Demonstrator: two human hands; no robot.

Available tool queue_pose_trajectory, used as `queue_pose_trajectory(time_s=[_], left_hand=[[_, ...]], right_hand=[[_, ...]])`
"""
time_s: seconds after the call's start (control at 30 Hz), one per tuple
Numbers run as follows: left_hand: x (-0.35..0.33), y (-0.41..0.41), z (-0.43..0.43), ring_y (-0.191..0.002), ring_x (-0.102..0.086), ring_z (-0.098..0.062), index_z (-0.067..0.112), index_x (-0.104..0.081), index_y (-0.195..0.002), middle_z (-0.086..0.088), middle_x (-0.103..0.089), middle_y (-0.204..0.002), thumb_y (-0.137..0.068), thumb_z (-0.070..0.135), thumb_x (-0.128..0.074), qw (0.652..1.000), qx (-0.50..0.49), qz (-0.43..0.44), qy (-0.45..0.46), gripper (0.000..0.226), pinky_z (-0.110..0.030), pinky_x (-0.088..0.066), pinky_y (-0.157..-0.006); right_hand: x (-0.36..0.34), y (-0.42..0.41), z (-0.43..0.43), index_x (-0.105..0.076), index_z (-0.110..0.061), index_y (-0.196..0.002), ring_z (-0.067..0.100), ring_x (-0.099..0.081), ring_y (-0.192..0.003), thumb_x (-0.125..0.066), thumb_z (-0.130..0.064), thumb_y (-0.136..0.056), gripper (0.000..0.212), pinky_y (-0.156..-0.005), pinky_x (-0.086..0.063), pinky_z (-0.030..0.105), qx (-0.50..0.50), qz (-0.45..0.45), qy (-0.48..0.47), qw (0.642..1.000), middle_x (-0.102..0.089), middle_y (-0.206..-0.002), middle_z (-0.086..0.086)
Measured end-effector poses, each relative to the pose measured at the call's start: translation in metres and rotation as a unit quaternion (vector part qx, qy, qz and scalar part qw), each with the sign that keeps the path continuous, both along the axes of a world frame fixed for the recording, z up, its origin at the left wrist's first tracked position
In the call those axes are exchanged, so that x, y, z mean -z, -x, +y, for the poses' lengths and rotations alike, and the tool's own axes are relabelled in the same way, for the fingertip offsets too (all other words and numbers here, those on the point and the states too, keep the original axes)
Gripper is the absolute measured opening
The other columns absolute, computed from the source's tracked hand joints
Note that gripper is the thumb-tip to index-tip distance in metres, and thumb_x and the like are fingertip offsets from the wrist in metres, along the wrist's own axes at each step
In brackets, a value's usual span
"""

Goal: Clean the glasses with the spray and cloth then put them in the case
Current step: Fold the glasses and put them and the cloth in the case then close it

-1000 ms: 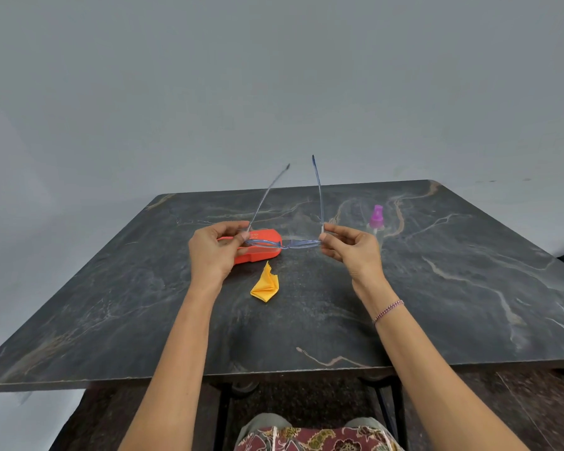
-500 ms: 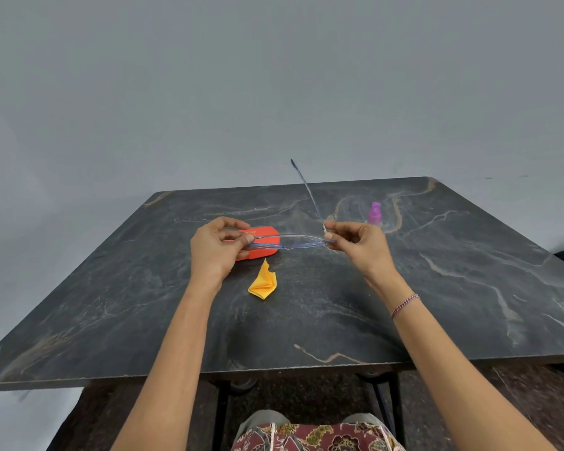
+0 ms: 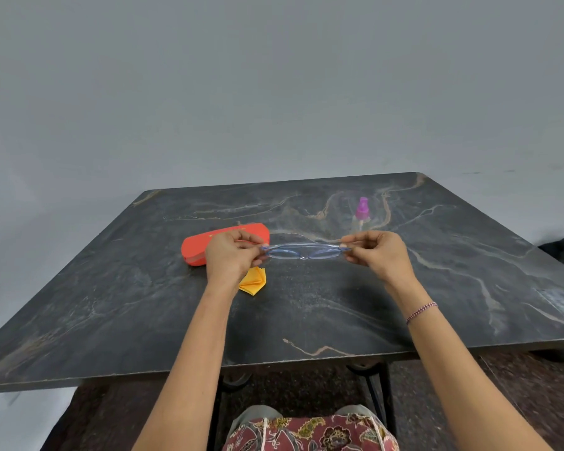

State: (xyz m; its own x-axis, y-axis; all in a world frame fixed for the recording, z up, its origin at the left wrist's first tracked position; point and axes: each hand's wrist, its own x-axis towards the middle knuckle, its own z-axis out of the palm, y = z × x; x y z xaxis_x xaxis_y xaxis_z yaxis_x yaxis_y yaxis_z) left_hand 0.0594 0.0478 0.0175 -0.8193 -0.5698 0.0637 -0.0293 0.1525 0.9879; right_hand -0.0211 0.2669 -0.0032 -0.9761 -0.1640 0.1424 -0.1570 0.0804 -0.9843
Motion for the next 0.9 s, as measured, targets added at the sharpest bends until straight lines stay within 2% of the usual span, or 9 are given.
queue_pose_trajectory(time_s=[0.13,0.23,0.33,0.47,0.57,0.73,0.9], left_hand=[[0.003,0.008,0.017,-0.047,-0.064,-0.009,0.007,-0.061,-0.064,-0.014,-0.066,-0.066,-0.074,-0.014,-0.068,0.996,0.034,-0.049,0.064,0.024,-0.017,-0.054,-0.048],[0.005,0.014,0.027,-0.051,-0.064,-0.014,0.006,-0.059,-0.061,-0.011,-0.062,-0.059,-0.072,-0.016,-0.069,0.992,0.048,-0.071,0.088,0.026,-0.020,-0.056,-0.050],[0.006,0.019,0.033,-0.056,-0.065,-0.020,0.006,-0.058,-0.061,-0.012,-0.062,-0.061,-0.072,-0.014,-0.071,0.987,0.058,-0.100,0.111,0.025,-0.025,-0.058,-0.054],[0.009,0.023,0.034,-0.070,-0.070,-0.026,0.007,-0.060,-0.064,-0.015,-0.067,-0.070,-0.071,-0.011,-0.073,0.975,0.075,-0.148,0.146,0.023,-0.038,-0.059,-0.073],[0.010,0.028,0.033,-0.077,-0.071,-0.029,0.009,-0.061,-0.063,-0.019,-0.070,-0.077,-0.069,-0.010,-0.075,0.970,0.082,-0.168,0.156,0.025,-0.041,-0.057,-0.079],[0.005,0.032,0.035,-0.085,-0.070,-0.033,0.008,-0.059,-0.063,-0.010,-0.062,-0.065,-0.074,-0.011,-0.070,0.964,0.097,-0.196,0.148,0.025,-0.042,-0.055,-0.084],[0.011,0.033,0.031,-0.076,-0.071,-0.030,0.012,-0.059,-0.065,-0.013,-0.065,-0.066,-0.073,-0.014,-0.069,0.967,0.085,-0.174,0.166,0.029,-0.042,-0.058,-0.078]], right_hand=[[0.000,0.003,0.019,-0.065,-0.006,-0.067,0.010,-0.067,-0.054,-0.063,0.014,-0.077,0.022,-0.056,-0.055,0.015,0.034,-0.051,-0.002,0.998,-0.068,-0.070,0.010],[0.001,0.007,0.030,-0.065,-0.004,-0.065,0.012,-0.068,-0.054,-0.067,0.012,-0.075,0.020,-0.054,-0.055,0.017,0.046,-0.080,-0.005,0.996,-0.068,-0.071,0.012],[0.004,0.012,0.035,-0.067,-0.004,-0.065,0.012,-0.068,-0.054,-0.069,0.011,-0.074,0.018,-0.052,-0.054,0.016,0.047,-0.094,-0.036,0.994,-0.069,-0.073,0.013],[0.005,0.012,0.034,-0.067,-0.003,-0.069,0.012,-0.067,-0.052,-0.070,0.013,-0.073,0.016,-0.052,-0.055,0.016,0.038,-0.117,-0.058,0.991,-0.068,-0.075,0.014],[0.003,0.009,0.031,-0.067,0.001,-0.074,0.009,-0.065,-0.048,-0.070,0.013,-0.072,0.013,-0.051,-0.054,0.014,0.039,-0.114,-0.055,0.991,-0.067,-0.072,0.012],[0.005,0.010,0.030,-0.066,0.002,-0.076,0.009,-0.065,-0.048,-0.073,0.011,-0.071,0.012,-0.052,-0.055,0.016,0.044,-0.116,-0.052,0.991,-0.067,-0.071,0.012],[0.007,0.011,0.030,-0.067,0.003,-0.083,0.012,-0.065,-0.052,-0.068,0.011,-0.076,0.011,-0.057,-0.056,0.017,0.036,-0.115,-0.058,0.991,-0.067,-0.073,0.013]])
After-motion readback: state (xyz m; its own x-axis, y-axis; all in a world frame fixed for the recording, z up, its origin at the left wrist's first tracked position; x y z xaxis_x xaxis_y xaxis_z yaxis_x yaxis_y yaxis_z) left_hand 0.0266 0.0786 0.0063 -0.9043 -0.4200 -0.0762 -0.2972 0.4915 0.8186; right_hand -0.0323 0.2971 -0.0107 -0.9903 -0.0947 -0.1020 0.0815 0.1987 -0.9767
